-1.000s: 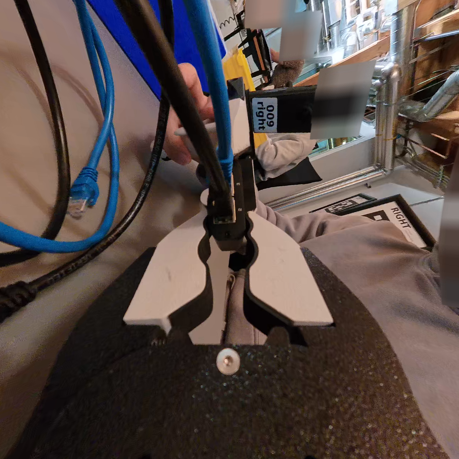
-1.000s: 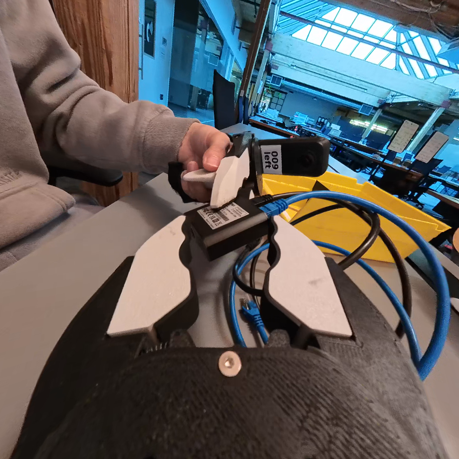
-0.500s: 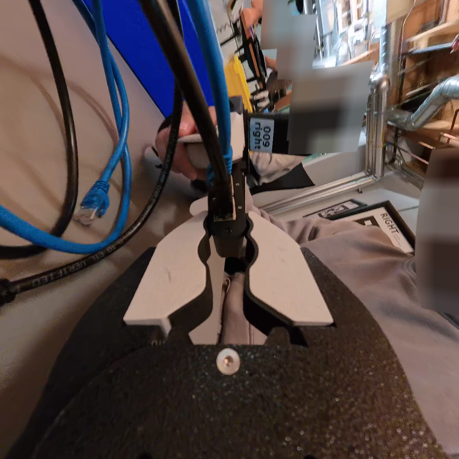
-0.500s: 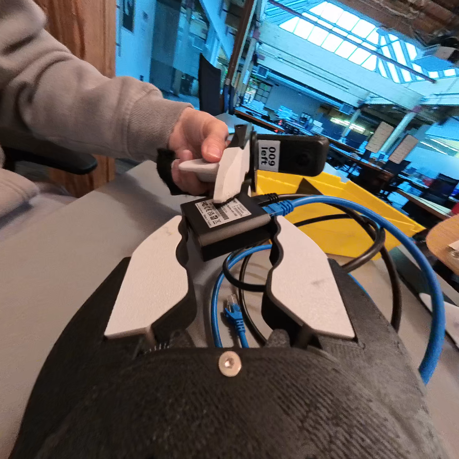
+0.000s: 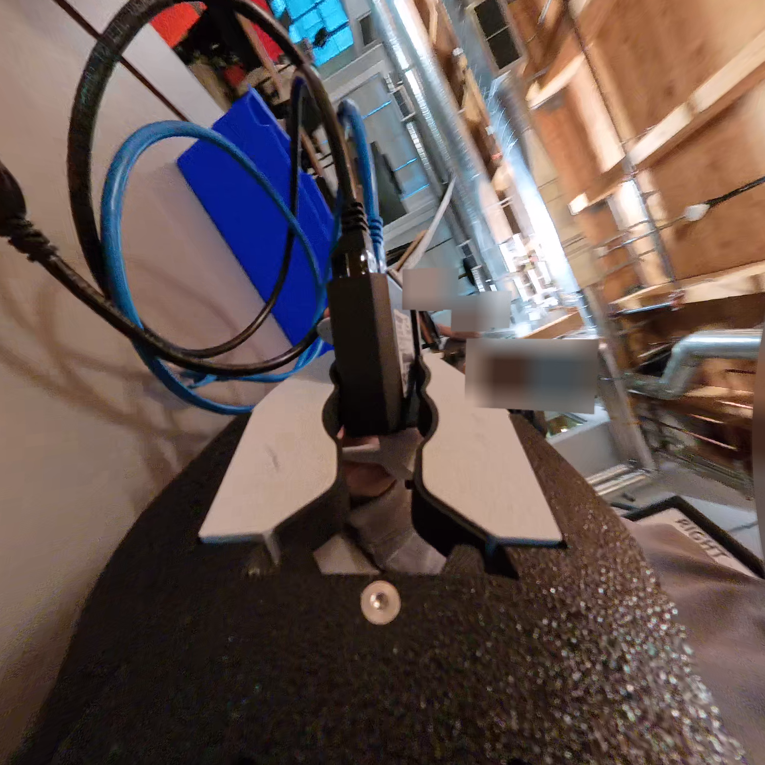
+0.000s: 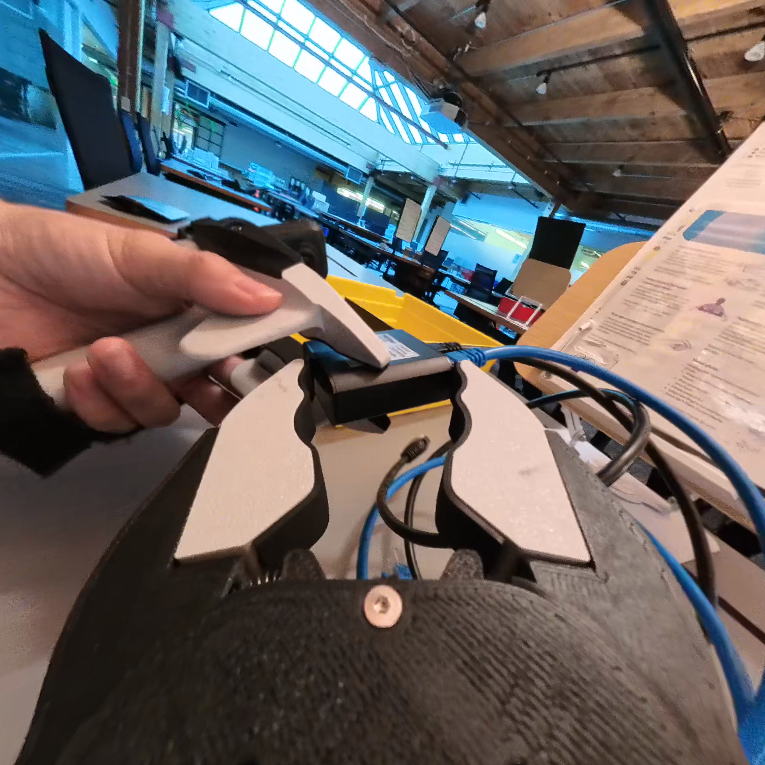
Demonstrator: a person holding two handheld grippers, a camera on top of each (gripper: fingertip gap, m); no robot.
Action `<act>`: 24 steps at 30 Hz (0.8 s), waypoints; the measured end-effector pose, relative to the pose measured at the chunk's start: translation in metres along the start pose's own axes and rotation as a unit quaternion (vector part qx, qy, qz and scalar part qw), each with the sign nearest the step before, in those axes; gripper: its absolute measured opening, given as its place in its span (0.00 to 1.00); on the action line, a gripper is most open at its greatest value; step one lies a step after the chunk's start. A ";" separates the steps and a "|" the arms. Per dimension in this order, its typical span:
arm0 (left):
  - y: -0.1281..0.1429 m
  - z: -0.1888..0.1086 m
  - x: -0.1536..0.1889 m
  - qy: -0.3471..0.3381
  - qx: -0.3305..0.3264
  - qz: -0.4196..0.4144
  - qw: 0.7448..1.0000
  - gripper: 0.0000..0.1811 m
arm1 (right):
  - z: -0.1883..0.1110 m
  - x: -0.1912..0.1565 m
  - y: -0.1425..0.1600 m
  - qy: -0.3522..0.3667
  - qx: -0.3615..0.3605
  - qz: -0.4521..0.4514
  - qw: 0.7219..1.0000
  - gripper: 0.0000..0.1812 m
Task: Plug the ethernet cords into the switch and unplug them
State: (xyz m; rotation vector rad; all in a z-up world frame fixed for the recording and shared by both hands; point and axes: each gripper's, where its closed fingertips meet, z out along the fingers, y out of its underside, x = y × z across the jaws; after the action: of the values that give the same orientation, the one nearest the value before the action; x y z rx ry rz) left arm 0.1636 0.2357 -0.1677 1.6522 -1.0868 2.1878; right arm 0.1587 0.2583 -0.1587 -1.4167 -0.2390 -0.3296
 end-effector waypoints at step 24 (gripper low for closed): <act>0.053 -0.034 0.019 -0.015 -0.533 0.110 0.839 0.14 | -0.033 -0.038 0.000 -0.270 -0.122 -0.140 0.945 0.46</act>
State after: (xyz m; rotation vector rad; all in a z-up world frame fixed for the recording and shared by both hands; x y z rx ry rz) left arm 0.1017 0.2151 -0.1775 1.0329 -2.0378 1.1360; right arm 0.1220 0.2289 -0.1768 -1.7044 -0.8797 -0.1986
